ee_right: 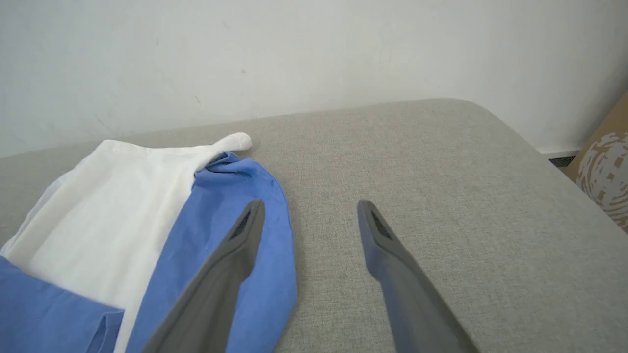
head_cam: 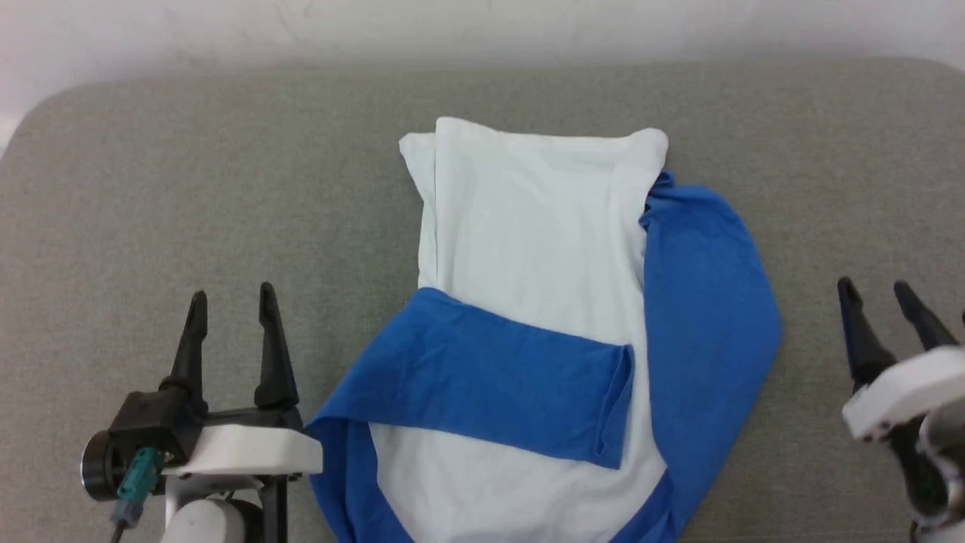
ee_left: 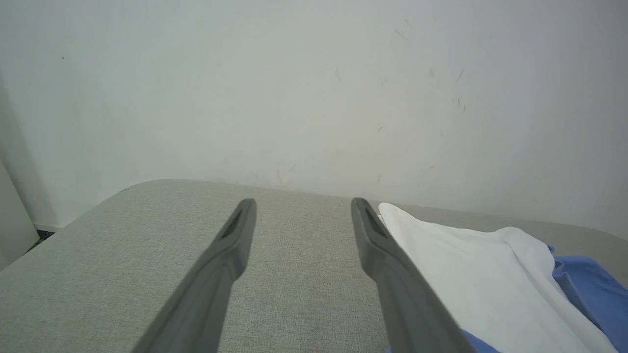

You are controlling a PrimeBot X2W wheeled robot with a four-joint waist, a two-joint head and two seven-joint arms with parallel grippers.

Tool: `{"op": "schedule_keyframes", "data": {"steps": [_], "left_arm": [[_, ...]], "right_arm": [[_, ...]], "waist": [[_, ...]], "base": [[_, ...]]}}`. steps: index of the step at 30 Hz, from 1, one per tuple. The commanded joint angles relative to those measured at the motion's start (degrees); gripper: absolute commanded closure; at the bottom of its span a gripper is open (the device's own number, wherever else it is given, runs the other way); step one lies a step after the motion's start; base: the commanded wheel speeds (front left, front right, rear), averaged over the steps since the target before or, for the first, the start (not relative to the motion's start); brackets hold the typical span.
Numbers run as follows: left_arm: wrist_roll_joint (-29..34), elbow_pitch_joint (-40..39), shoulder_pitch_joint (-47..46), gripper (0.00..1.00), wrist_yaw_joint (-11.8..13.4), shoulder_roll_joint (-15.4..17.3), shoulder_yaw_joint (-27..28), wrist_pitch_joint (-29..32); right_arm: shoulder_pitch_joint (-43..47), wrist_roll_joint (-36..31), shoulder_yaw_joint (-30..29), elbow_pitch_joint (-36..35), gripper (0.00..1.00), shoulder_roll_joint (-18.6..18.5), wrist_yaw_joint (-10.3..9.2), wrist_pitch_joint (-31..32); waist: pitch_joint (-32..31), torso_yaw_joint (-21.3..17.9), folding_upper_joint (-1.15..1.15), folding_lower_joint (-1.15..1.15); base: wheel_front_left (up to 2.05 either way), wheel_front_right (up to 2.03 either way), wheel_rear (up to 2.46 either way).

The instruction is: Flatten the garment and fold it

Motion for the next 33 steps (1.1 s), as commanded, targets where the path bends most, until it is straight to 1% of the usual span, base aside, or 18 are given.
{"op": "schedule_keyframes", "data": {"steps": [1,5,9,13,17,23,26,29,30,31,32,33], "left_arm": [[0.61,-0.67,0.54,0.0,0.23,-0.36,0.12,-0.26],[1.87,-3.16,-0.13,0.0,-0.1,-1.87,-0.47,-0.27],[3.17,-5.65,-1.86,0.0,-0.51,-3.58,-0.81,-0.27],[4.59,-7.7,-3.65,0.0,-1.24,-4.8,-1.25,-0.27],[5.65,-9.06,-5.24,0.0,-1.89,-5.94,-1.71,-0.27],[6.59,-9.88,-7.43,0.0,-2.71,-7.34,-1.95,-0.27],[6.91,-9.77,-8.33,0.0,-3.17,-7.85,-1.97,-0.27],[7.12,-9.25,-8.78,0.0,-3.52,-8.24,-1.89,-0.27],[7.18,-9.03,-8.86,0.0,-3.61,-8.35,-1.87,-0.27],[7.24,-8.86,-8.94,0.0,-3.68,-8.45,-1.83,-0.27],[7.3,-8.64,-8.96,0.0,-3.72,-8.53,-1.77,-0.27],[7.34,-8.43,-8.93,0.0,-3.75,-8.61,-1.7,-0.27]], "right_arm": [[-2.36,1.08,0.07,1.56,0.0,-0.95,-0.05,0.64],[-11.4,6.32,1.28,10.83,0.0,-5.18,-0.05,5.4],[-21.11,10.57,4.64,18.57,0.0,-9.44,-0.05,11.24],[-29.86,14.53,9.31,23.78,0.0,-12.93,-0.05,17.81],[-36.92,17.84,14.77,26.05,0.0,-15.86,-0.05,23.32],[-44.25,20.95,22.0,28.8,0.0,-18.36,-0.05,27.61],[-45.96,22.83,25.19,31.04,0.0,-18.76,-0.05,29.95],[-45.98,24.83,27.76,34.48,0.0,-18.91,-0.05,34.06],[-45.86,25.42,28.22,35.54,0.04,-18.94,-0.05,35.15],[-45.65,26.02,28.64,36.44,0.63,-18.86,-0.05,36.13],[-45.47,26.61,28.99,37.08,0.99,-18.75,-0.05,36.69],[-45.33,27.07,29.17,37.58,1.0,-18.73,-0.05,36.73]], "waist": [[2.28,1.39,0.0,0.0],[6.18,3.36,0.0,0.0],[10.25,5.52,0.0,0.0],[14.21,7.75,0.0,0.0],[17.62,9.72,0.0,0.0],[21.58,11.53,0.0,0.0],[22.75,11.98,0.0,0.0],[23.05,12.12,0.0,0.0],[23.02,12.14,0.0,0.0],[22.94,12.14,0.0,0.0],[22.75,12.07,0.0,0.0],[22.49,11.97,0.0,0.0]], "base": [[0.0,0.0,0.0],[0.0,0.0,0.0],[0.0,0.0,0.0],[0.0,0.0,0.0],[0.0,0.0,0.0],[0.0,0.0,0.0],[0.0,0.0,0.0],[0.0,0.0,0.0],[0.0,0.0,0.0],[0.0,0.0,0.0],[0.0,0.0,0.0],[0.0,0.0,0.0]]}}
